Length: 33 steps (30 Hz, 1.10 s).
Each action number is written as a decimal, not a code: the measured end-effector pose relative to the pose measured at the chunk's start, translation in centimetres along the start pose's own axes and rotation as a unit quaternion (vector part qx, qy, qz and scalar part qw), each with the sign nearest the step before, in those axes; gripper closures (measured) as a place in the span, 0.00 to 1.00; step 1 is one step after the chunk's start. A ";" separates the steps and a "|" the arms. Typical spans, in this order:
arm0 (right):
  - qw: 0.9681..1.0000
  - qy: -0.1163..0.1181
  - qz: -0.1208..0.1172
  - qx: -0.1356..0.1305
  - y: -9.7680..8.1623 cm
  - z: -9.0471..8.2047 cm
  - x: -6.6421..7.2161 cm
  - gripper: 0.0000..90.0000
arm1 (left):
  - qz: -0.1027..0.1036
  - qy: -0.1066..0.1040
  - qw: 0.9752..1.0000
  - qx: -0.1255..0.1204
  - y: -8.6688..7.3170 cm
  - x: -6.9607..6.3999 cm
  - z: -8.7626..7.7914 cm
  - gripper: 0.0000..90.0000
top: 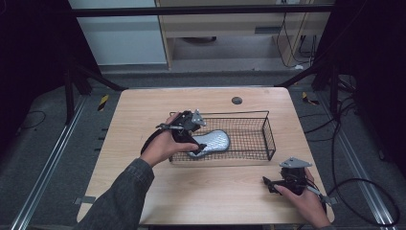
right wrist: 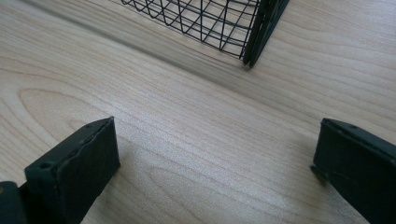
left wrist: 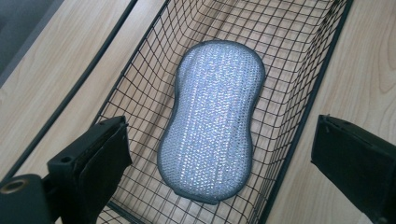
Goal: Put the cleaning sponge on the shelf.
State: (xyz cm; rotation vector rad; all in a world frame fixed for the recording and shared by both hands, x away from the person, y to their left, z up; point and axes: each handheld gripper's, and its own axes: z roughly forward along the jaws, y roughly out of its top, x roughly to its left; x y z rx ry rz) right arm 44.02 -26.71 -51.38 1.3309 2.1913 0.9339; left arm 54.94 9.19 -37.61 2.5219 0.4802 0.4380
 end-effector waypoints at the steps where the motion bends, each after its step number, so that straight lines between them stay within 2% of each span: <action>1: 1.000 0.000 0.000 0.000 0.0 0.0 0.0 0.00 | -0.002 0.000 1.000 -0.004 -0.1 -0.2 -0.1 0.04; 14: 1.000 0.000 -0.001 0.000 0.0 0.0 0.0 0.00 | -0.015 0.017 0.999 -0.032 -1.6 -1.0 -2.6 0.04; 18: 1.000 0.000 -0.001 0.000 0.0 0.0 0.0 0.00 | -0.032 0.027 0.998 -0.041 -2.6 -0.6 -3.4 0.04; 22: 1.000 0.001 0.000 -0.001 0.0 0.0 0.0 0.00 | -0.050 0.041 0.997 -0.051 -3.9 0.0 -4.7 0.04; 23: 1.000 0.000 0.000 0.000 0.0 0.0 0.0 0.00 | -0.058 0.049 0.996 -0.057 -4.7 0.3 -5.4 0.04; 26: 1.000 0.001 0.000 -0.001 0.0 0.0 0.0 0.00 | -0.067 0.054 0.994 -0.061 -5.5 0.6 -5.9 0.04; 33: 1.000 0.000 -0.001 0.000 -0.1 -0.1 0.0 0.00 | -0.112 0.076 0.988 -0.075 -8.8 1.8 -7.8 0.04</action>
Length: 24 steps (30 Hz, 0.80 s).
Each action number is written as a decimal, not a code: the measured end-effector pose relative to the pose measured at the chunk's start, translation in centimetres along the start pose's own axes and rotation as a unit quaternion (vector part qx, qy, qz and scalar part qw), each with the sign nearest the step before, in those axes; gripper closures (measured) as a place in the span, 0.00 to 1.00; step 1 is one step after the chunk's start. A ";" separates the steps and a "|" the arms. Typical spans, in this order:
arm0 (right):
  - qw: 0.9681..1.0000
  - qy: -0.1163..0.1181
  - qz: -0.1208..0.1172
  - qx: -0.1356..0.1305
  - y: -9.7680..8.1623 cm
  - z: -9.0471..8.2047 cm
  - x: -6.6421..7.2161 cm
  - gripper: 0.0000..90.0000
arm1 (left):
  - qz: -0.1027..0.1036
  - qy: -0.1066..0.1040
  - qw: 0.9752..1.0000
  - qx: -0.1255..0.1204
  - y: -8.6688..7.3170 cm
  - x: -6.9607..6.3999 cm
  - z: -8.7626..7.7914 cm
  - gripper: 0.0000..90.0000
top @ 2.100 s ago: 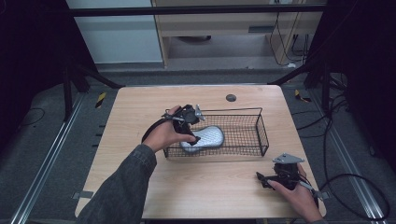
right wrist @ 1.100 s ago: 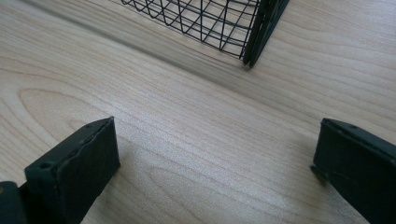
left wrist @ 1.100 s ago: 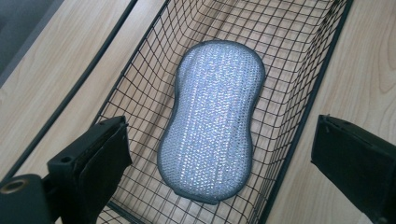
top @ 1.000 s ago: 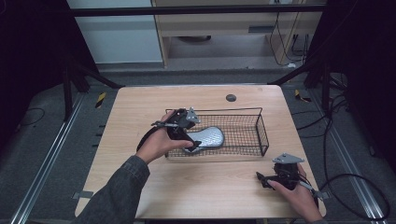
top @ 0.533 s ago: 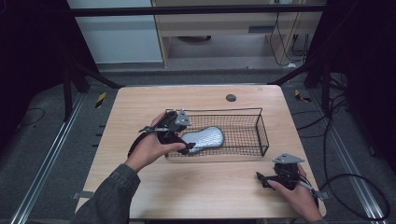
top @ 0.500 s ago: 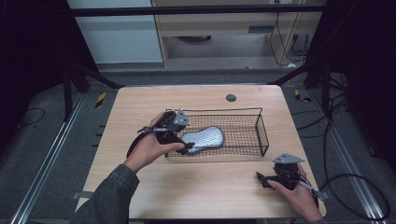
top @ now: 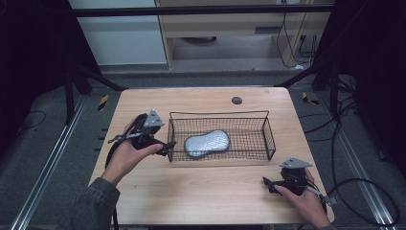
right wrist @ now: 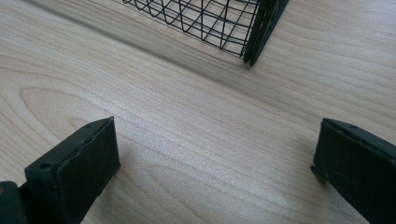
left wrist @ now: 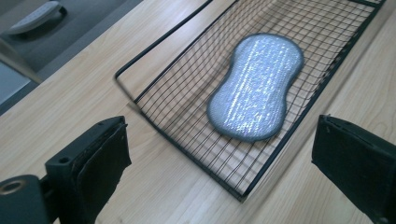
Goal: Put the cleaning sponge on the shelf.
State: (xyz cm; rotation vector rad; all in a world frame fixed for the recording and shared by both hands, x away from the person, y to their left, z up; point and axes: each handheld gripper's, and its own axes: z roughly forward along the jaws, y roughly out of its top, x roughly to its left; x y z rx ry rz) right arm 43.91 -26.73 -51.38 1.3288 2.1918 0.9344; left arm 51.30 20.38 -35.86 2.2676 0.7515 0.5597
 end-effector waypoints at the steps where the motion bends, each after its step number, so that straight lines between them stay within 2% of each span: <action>1: 1.000 0.000 0.000 0.000 0.0 0.0 0.0 0.00 | -0.002 0.001 1.000 0.002 -0.3 0.2 -0.2 0.04; 5: 1.000 0.000 0.000 0.000 0.0 0.0 0.0 0.00 | -0.016 0.006 1.000 0.019 -2.2 1.1 -0.6 0.04; 6: 1.000 0.000 -0.001 0.000 0.0 0.0 0.0 0.00 | -0.022 0.008 1.000 0.018 -2.5 1.2 -0.7 0.04; 8: 1.000 0.000 0.000 0.000 0.0 0.0 0.0 0.00 | -0.019 0.014 0.999 0.021 -2.8 1.3 -0.8 0.04; 12: 1.000 0.000 0.001 0.000 0.0 0.0 0.0 0.00 | -0.033 0.023 0.999 0.027 -4.6 2.1 -1.0 0.04; 13: 1.000 0.000 0.000 0.000 0.0 0.0 0.0 0.00 | -0.044 0.027 0.998 0.029 -5.6 2.5 -1.1 0.04; 15: 1.000 0.000 0.000 0.000 0.0 0.0 0.0 0.00 | -0.049 0.027 0.998 0.029 -6.0 2.6 -1.0 0.04; 18: 1.000 0.000 -0.001 0.000 0.0 0.0 0.0 0.00 | -0.059 0.037 0.996 0.048 -8.1 3.5 -0.6 0.05; 19: 1.000 0.000 -0.001 0.000 0.0 0.0 0.0 0.00 | -0.059 0.037 0.996 0.048 -8.1 3.5 -0.6 0.05; 20: 1.000 0.001 0.000 0.000 0.0 0.0 0.0 0.00 | -0.072 0.040 0.995 0.054 -9.1 3.9 -0.4 0.05; 22: 1.000 0.001 0.001 0.001 0.0 0.0 0.0 0.00 | -0.076 0.043 0.994 0.060 -9.5 4.1 -0.3 0.05; 23: 1.000 0.002 0.002 0.001 0.0 -0.1 0.0 0.00 | -0.082 0.050 0.993 0.068 -10.0 4.5 -0.2 0.05; 24: 1.000 0.002 0.002 0.001 0.0 -0.1 0.0 0.00 | -0.082 0.050 0.993 0.068 -10.0 4.5 -0.2 0.05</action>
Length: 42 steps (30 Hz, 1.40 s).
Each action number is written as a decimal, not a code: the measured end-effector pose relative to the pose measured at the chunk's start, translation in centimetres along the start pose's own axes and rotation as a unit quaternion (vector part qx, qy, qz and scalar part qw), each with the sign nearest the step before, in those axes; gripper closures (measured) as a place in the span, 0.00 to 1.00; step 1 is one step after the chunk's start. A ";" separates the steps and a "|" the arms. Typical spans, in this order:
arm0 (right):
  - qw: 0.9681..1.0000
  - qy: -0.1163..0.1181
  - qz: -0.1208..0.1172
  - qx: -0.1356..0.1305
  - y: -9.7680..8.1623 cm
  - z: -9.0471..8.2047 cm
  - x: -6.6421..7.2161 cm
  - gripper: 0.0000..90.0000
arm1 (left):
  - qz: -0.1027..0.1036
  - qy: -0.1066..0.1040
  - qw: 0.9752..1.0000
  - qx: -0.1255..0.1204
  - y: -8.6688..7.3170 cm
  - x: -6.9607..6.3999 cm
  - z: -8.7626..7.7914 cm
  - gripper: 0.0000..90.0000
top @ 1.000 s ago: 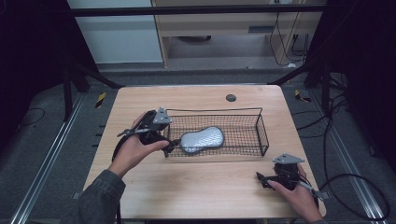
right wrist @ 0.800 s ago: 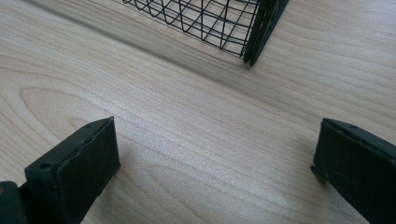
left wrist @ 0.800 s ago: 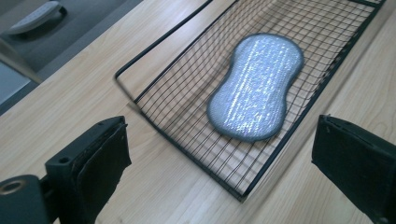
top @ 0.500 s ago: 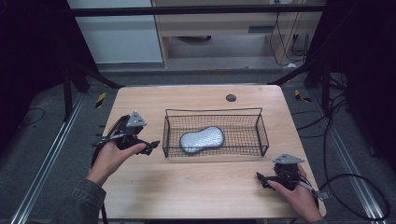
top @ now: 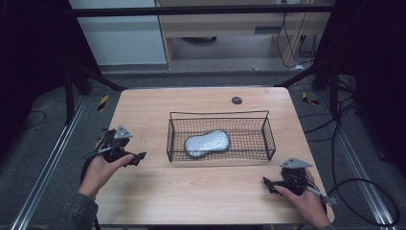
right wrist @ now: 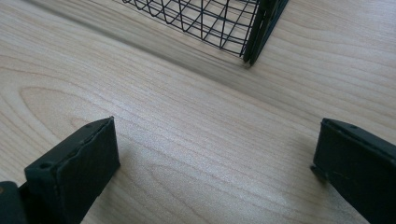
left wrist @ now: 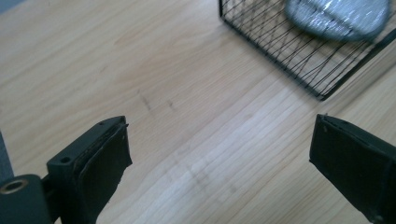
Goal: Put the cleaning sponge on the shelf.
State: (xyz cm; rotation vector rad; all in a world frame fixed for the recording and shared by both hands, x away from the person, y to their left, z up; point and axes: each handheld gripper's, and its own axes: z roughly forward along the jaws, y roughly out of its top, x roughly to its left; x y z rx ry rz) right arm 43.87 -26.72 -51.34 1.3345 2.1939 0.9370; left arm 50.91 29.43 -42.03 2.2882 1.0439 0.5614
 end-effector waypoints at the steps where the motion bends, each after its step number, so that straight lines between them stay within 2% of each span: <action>1: 1.000 0.000 -0.001 0.000 0.0 0.0 0.0 0.00 | -0.007 0.003 1.000 0.004 -0.3 0.5 0.0 0.05; 5: 1.000 -0.002 -0.003 -0.001 0.0 0.0 0.0 0.00 | -0.018 0.009 1.000 0.011 -0.5 1.1 0.2 0.05; 8: 1.000 -0.002 -0.004 -0.001 0.0 0.0 -0.1 0.00 | -0.014 0.014 0.999 0.025 -1.0 1.5 0.6 0.05; 15: 1.000 0.000 -0.002 -0.001 0.0 0.0 0.0 0.00 | -0.041 0.015 0.998 0.053 -2.7 2.9 2.5 0.05; 20: 1.000 -0.002 -0.004 -0.001 0.0 0.0 -0.1 0.00 | -0.054 0.013 0.997 0.059 -3.2 3.4 3.6 0.05; 28: 1.000 -0.002 -0.004 -0.001 0.0 0.0 0.0 0.00 | -0.051 0.014 0.997 0.056 -2.3 3.0 5.4 0.05; 35: 1.000 -0.002 -0.004 -0.001 0.0 0.0 0.0 0.00 | -0.067 0.007 0.997 0.040 -1.8 2.7 6.9 0.04; 42: 1.000 -0.004 -0.001 -0.001 0.0 0.0 0.0 0.00 | -0.088 -0.001 0.996 0.028 -2.5 3.1 7.8 0.04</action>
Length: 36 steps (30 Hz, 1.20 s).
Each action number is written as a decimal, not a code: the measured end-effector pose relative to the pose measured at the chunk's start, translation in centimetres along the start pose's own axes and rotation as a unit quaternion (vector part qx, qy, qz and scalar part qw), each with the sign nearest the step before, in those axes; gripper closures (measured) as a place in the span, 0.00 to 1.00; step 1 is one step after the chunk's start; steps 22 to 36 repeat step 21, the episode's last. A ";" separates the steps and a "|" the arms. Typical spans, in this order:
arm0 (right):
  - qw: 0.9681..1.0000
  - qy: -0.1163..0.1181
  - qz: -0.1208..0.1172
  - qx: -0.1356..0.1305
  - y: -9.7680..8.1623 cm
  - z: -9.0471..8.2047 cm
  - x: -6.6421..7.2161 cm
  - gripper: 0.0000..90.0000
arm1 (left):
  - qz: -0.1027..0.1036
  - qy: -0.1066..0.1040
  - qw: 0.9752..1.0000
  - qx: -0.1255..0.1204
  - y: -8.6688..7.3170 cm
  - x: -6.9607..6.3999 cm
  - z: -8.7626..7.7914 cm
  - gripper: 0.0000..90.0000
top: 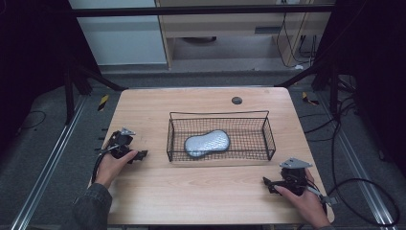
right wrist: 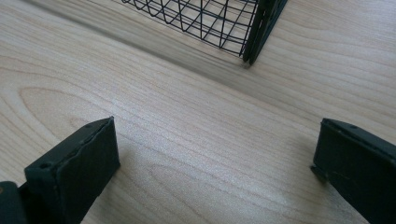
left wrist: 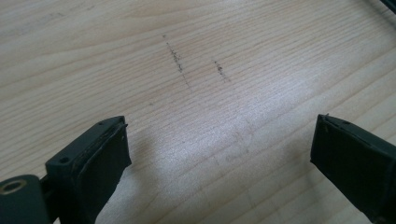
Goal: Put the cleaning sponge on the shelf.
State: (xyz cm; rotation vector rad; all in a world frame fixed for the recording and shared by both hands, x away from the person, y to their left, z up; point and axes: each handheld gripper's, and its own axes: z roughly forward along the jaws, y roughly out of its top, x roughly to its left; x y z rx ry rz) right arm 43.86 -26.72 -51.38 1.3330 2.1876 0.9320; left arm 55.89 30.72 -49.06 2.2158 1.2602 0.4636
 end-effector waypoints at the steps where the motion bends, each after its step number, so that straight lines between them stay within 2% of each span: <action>1: 1.000 0.000 0.001 0.000 0.0 0.0 0.0 0.00 | -0.006 -0.003 1.000 -0.008 -0.4 0.2 0.5 0.03; 2: 1.000 0.000 0.001 0.000 0.0 0.0 0.0 0.00 | -0.006 -0.003 1.000 -0.008 -0.4 0.2 0.5 0.01; 3: 1.000 0.000 0.001 0.000 0.0 0.0 0.0 0.00 | -0.009 -0.001 1.000 -0.019 -0.6 0.2 0.6 0.01; 7: 1.000 -0.001 0.002 0.001 0.0 0.0 0.0 0.00 | -0.007 0.002 1.000 -0.028 -0.6 0.4 0.8 0.00; 9: 1.000 -0.001 0.001 0.000 0.0 0.0 0.0 0.00 | -0.013 0.003 0.999 -0.052 -1.0 0.4 1.0 0.00; 10: 1.000 -0.001 0.001 0.000 0.0 0.0 0.0 0.00 | -0.013 0.003 0.999 -0.052 -1.0 0.4 1.0 0.00; 12: 1.000 -0.001 0.002 0.000 0.0 0.0 0.0 0.00 | -0.015 0.005 0.998 -0.068 -1.3 0.5 1.1 0.00; 36: 1.000 -0.002 0.003 0.001 0.0 0.0 0.1 0.00 | -0.015 0.006 0.998 -0.068 -1.3 0.5 1.1 0.00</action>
